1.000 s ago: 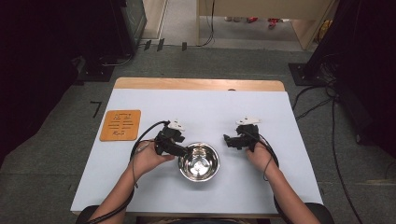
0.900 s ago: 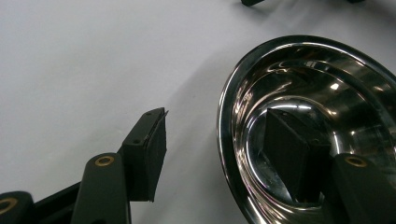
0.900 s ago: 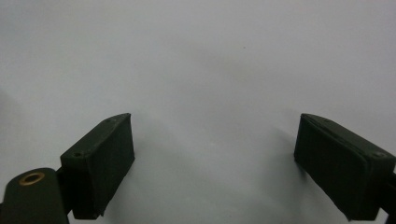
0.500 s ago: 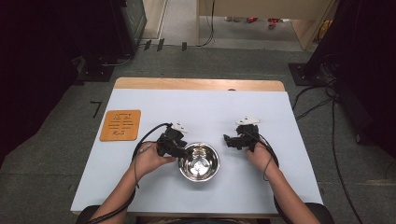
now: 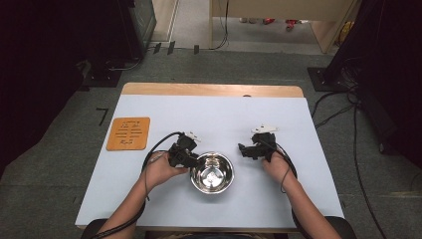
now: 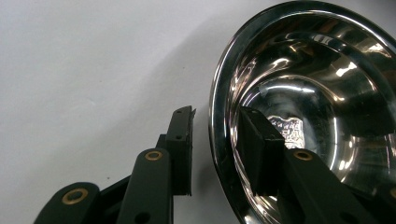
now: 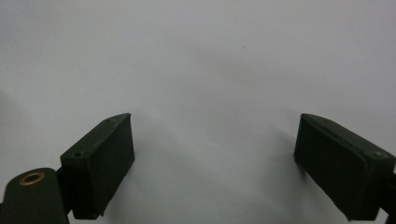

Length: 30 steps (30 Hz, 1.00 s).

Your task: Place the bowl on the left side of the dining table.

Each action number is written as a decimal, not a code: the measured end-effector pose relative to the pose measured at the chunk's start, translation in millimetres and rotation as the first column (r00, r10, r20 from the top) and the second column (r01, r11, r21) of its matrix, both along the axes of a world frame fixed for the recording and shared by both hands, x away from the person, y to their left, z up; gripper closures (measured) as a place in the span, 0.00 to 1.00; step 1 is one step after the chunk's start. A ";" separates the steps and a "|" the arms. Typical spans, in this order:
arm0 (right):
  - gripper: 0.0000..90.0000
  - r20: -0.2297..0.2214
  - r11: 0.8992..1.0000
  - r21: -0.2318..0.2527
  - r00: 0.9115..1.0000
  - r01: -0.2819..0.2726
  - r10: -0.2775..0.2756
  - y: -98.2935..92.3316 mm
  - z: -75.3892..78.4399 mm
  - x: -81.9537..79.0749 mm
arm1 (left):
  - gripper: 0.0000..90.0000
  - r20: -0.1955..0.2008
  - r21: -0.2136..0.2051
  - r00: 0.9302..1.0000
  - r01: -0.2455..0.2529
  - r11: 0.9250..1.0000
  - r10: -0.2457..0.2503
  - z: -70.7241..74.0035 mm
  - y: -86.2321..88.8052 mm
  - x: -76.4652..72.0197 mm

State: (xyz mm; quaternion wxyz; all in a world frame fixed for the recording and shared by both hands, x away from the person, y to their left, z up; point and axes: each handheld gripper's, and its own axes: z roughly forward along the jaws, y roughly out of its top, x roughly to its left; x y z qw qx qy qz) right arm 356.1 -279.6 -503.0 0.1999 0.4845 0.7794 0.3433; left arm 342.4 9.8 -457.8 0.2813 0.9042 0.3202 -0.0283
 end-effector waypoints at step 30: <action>0.13 0.000 1.000 -0.002 1.000 -0.001 0.001 -0.1 0.0 0.0 | 0.93 -0.138 -0.103 0.990 -0.033 0.994 0.018 3.5 2.1 8.2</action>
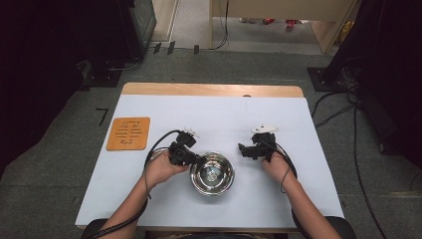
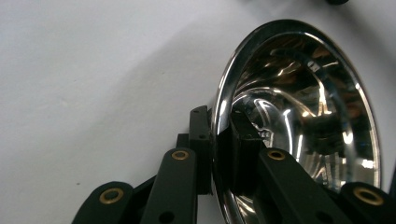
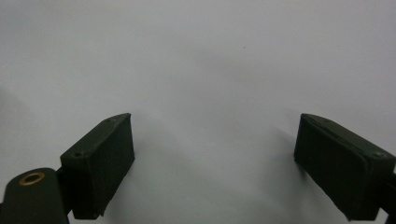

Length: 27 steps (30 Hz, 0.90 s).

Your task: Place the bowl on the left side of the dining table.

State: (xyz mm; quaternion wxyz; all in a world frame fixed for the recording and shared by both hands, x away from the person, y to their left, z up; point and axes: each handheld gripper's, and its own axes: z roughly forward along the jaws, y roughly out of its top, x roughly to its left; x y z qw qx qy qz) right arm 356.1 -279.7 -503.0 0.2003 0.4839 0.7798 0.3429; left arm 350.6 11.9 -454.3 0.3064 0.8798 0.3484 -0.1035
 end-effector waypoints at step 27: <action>0.13 0.002 1.000 -0.001 1.000 -0.002 0.002 -0.1 -0.1 0.1 | 0.94 -0.067 -0.028 0.996 -0.057 0.998 0.055 4.9 7.7 6.5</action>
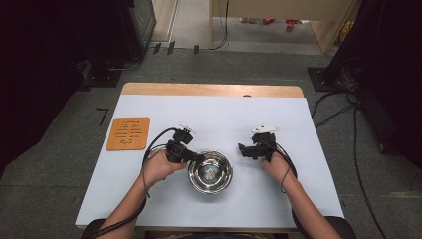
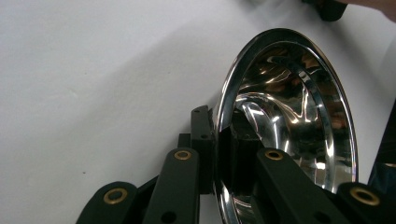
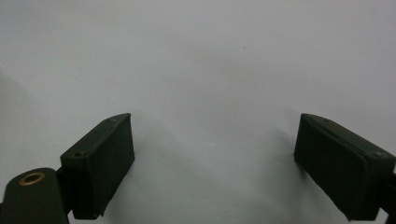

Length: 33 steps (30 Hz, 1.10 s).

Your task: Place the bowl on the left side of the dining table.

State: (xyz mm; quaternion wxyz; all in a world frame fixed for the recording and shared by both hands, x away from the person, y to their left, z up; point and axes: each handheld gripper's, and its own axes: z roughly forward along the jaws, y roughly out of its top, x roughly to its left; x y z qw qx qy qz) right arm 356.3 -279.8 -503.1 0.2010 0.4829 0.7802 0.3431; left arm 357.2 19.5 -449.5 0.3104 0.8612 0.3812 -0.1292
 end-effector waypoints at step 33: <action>0.13 -0.001 1.000 0.002 1.000 0.001 -0.001 0.1 0.0 0.0 | 0.94 0.000 -0.026 0.997 -0.082 0.996 0.082 12.0 25.5 11.9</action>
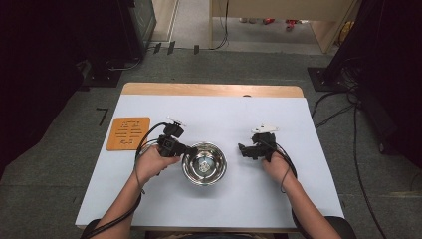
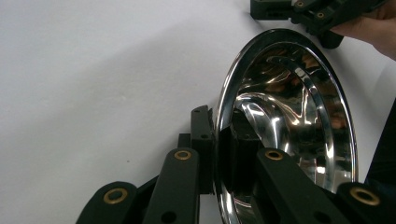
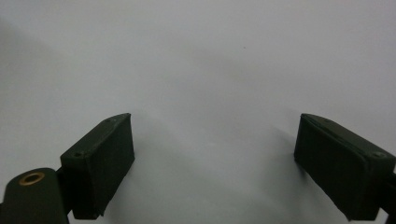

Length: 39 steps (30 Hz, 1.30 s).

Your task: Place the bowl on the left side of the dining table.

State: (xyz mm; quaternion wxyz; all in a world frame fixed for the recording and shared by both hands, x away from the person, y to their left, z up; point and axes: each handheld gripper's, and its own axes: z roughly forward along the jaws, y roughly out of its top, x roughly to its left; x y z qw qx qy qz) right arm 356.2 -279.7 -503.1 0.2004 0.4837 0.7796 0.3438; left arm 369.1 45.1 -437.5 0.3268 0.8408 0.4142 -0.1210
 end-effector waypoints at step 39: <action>0.13 0.000 1.000 0.000 1.000 0.001 -0.001 0.1 0.0 0.0 | 0.94 -0.009 0.013 0.995 -0.097 0.995 0.097 2.3 34.9 15.4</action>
